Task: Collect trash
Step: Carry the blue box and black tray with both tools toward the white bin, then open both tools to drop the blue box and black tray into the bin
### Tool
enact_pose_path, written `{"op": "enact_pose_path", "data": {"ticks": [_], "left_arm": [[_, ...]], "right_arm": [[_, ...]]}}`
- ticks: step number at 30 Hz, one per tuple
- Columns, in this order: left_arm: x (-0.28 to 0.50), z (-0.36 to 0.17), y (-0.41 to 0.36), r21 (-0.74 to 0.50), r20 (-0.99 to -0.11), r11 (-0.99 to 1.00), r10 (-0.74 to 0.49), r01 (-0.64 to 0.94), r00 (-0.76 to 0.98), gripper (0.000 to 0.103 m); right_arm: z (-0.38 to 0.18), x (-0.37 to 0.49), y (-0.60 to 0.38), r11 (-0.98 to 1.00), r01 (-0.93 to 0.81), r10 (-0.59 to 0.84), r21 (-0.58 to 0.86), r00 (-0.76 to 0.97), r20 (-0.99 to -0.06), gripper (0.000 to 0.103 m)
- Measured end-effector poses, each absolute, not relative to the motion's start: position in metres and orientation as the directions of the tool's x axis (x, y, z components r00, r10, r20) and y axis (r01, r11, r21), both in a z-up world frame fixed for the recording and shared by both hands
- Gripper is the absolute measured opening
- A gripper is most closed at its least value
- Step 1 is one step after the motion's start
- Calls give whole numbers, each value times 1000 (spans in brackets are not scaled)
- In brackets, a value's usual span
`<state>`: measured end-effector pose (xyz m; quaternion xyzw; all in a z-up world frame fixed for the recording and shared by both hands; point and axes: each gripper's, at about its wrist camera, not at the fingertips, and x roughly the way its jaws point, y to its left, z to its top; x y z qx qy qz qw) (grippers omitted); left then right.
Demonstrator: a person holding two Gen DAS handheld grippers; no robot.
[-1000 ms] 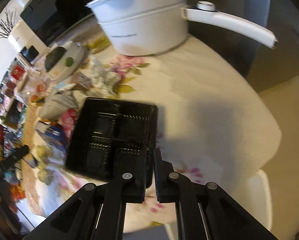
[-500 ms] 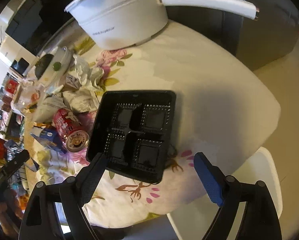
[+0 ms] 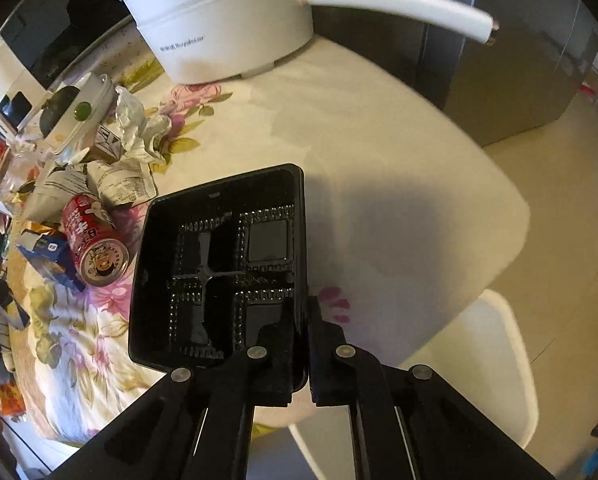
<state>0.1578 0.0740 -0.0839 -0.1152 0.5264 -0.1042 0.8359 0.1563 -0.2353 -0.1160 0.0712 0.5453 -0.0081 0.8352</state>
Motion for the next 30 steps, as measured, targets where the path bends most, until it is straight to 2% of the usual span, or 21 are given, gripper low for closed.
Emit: {"op": "enact_pose_path", "data": {"ticks": [9,15,22,30], "left_arm": [[145,-81,28,-265,-863,948,-314,176,397,76],[135,-78,-13,-302,-853,918,-381,258,356,76],[118,-79,-78,-308,-852,869,-433,386,294,76],[95,-101,-145,-292,-878,815,-436,500,198,76]], "right_arm": [[-102,110,-276,985,101,81,138,432,-898,6],[-98,80,-308,983,123,70,136,433,-899,6],[-108,47,-342,981,158,40,112,402,-915,6],[-130,25,-371,979,189,4,71,334,-943,6]]}}
